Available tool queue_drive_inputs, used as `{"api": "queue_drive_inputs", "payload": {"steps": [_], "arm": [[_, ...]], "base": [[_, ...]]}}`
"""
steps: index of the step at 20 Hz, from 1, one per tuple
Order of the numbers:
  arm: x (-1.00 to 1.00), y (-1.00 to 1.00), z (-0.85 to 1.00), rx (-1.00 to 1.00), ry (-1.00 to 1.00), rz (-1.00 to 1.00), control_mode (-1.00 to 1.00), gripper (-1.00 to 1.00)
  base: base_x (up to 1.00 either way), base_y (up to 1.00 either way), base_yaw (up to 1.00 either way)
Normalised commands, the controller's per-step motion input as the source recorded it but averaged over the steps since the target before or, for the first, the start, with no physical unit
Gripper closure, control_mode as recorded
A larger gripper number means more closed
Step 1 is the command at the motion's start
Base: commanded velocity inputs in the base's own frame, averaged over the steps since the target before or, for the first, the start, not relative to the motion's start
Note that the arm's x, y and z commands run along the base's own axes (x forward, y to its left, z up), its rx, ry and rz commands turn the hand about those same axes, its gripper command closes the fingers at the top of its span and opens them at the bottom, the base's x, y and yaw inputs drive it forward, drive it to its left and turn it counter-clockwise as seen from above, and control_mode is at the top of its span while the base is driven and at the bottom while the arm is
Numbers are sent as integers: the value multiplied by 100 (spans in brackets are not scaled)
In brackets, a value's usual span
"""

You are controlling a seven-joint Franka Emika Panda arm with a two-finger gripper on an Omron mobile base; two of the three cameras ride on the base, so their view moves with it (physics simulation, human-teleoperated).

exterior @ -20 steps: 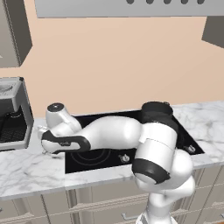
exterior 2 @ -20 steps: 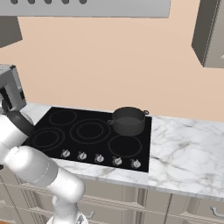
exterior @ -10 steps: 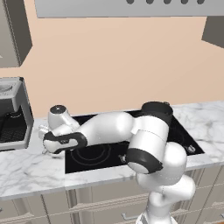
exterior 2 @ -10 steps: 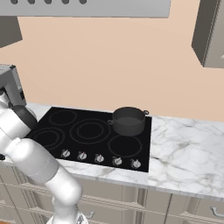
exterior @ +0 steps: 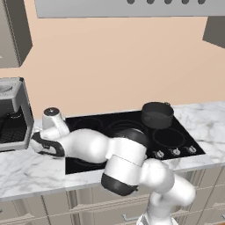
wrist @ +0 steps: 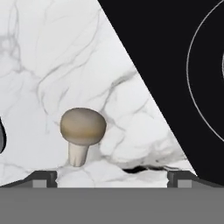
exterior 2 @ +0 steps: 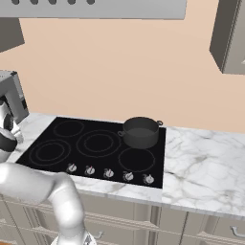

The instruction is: Turn on the burner for the pot on the stove. Wait thirty seconds for the pot to heat up. Then add the mushroom to the pot.

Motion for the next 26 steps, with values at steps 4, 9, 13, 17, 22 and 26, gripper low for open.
{"api": "queue_drive_inputs", "payload": {"steps": [4, 9, 13, 17, 22, 26], "arm": [[36, 0, -25, 0, 0, 0, -100, -100], [31, 22, -35, 0, 2, 0, -100, -100], [30, 27, -29, 0, 2, 0, -100, -100], [40, 34, -35, -1, 3, 0, -100, -100], [10, 15, -44, 0, 1, 0, -100, 100], [-25, 0, -68, 0, 0, 0, -100, 100]], "base": [[0, 0, 0], [0, 0, 0], [0, 0, 0], [0, 0, 0], [0, 0, 0], [0, 0, 0]]}}
